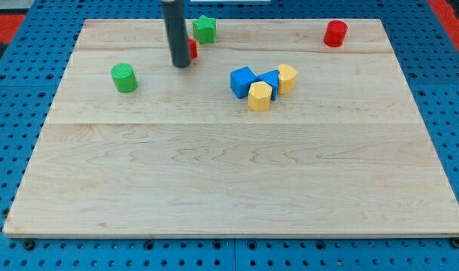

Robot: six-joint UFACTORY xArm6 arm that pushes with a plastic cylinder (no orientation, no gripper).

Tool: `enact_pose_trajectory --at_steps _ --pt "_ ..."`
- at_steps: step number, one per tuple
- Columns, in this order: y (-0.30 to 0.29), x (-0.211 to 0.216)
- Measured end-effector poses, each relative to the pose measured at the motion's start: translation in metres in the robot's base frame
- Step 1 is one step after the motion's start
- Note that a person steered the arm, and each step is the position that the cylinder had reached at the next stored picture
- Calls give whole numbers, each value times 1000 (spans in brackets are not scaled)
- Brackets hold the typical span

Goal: Move the red star diagonally top right to the green circle

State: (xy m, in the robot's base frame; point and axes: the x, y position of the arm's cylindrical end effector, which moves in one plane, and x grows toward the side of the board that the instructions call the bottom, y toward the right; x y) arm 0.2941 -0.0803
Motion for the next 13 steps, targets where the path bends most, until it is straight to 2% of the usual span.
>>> enact_pose_trajectory --at_steps 1,2,3,5,6,7,8,9,10,11,12,13 --pt "-51 -9" --pt "-25 -13" --pt "47 -40" --pt "170 -59" --pt "190 -102" --pt "183 -102" --pt "113 -100" --pt "-28 -95" --pt "-52 -49" --pt "-54 -39" --pt "-63 -64" --pt "-42 -59"
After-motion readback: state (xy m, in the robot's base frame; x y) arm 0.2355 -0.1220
